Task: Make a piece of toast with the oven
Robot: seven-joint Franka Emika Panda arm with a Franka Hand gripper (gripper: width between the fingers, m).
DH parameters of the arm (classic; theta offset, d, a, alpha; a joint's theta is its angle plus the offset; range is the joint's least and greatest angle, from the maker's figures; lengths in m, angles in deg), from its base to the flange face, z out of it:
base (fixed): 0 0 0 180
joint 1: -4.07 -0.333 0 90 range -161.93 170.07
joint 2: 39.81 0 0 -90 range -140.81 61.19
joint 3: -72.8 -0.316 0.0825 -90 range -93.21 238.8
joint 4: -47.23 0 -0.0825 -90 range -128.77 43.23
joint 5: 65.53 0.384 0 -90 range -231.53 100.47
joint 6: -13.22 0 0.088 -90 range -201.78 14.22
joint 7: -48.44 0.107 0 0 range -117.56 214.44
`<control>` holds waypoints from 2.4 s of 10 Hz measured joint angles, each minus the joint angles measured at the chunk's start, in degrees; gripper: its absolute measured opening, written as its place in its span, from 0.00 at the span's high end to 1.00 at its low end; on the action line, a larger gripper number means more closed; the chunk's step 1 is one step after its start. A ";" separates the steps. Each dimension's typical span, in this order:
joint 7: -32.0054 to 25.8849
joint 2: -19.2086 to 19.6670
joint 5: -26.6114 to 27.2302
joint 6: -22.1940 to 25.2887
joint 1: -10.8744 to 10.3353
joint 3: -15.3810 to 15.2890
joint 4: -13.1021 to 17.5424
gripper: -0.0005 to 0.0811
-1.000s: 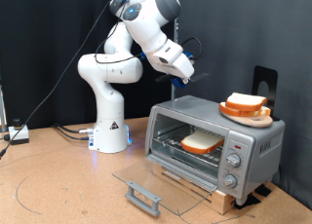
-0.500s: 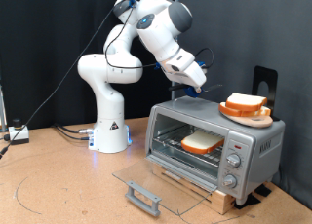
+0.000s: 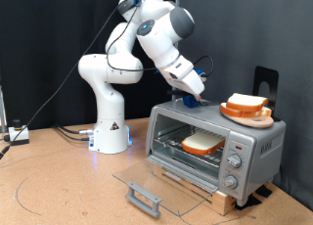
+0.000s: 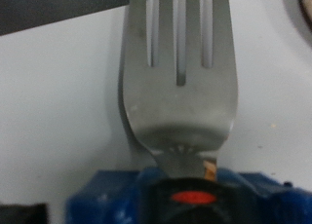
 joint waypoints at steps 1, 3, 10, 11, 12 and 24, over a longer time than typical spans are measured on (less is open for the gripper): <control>-1.19 0.27 0.52 0.10 0.44 0.52 0.28 0.14; -3.59 0.32 0.60 2.30 0.72 4.09 0.98 0.04; -8.70 0.95 -7.26 6.59 3.05 14.39 3.65 0.00; -10.60 2.15 -8.52 6.56 4.94 14.87 3.88 0.00; -11.52 3.61 -9.98 6.57 6.85 15.32 4.32 0.00; -25.14 22.16 -23.85 2.40 21.99 22.02 10.54 0.00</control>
